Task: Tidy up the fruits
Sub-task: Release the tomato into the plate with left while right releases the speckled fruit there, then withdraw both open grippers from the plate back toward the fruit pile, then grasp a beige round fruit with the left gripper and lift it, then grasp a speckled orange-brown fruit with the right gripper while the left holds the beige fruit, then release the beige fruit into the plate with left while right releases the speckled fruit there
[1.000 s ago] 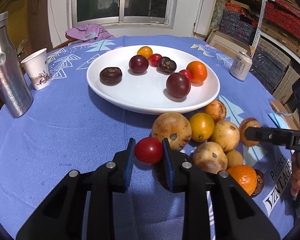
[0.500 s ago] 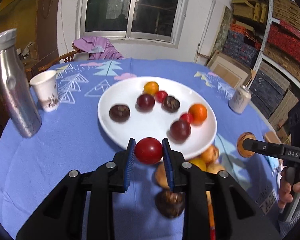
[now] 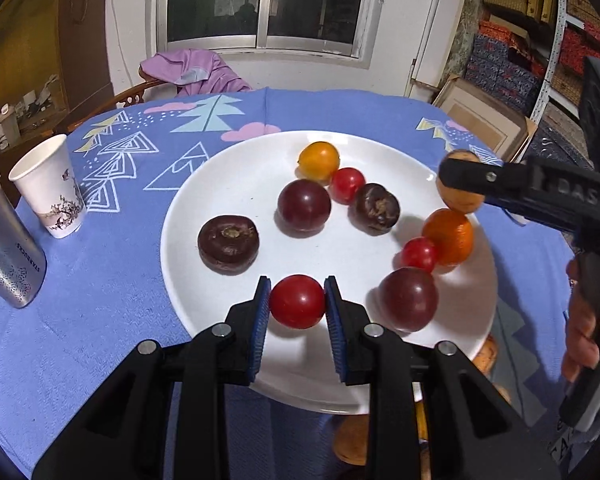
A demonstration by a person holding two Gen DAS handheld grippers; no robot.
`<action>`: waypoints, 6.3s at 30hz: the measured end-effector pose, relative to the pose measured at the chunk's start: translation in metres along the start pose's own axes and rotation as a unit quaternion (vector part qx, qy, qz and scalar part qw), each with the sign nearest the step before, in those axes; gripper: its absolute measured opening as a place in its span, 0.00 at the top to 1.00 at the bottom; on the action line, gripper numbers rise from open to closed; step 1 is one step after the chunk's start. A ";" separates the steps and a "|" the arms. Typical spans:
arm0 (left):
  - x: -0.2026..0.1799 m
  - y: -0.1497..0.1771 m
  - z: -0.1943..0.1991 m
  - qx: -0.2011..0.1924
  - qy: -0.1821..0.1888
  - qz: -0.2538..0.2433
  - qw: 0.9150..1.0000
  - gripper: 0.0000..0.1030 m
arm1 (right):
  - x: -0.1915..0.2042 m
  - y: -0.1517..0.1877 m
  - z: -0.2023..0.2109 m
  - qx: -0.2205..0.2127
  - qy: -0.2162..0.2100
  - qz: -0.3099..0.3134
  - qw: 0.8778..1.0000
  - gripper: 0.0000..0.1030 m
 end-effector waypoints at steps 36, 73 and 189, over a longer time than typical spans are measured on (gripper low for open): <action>0.003 0.072 0.075 -0.030 -0.032 0.024 0.999 0.04 | -0.069 0.098 0.118 -0.051 -0.038 -0.140 0.988 0.03; -0.001 0.104 0.086 -0.028 -0.134 -0.068 0.988 0.04 | -0.064 0.098 0.120 -0.044 -0.039 -0.124 0.991 0.03; 0.020 0.040 0.057 -0.022 -0.056 0.015 0.998 0.04 | 0.041 0.033 0.119 -0.107 -0.052 0.018 0.993 0.04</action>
Point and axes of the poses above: each gripper's, at about its wrist camera, not at the fingertips, and z roughly against the way its jaws point, x to its left, y to its underside, the point moved 1 cm from there along -z, roughly the way its jaws point
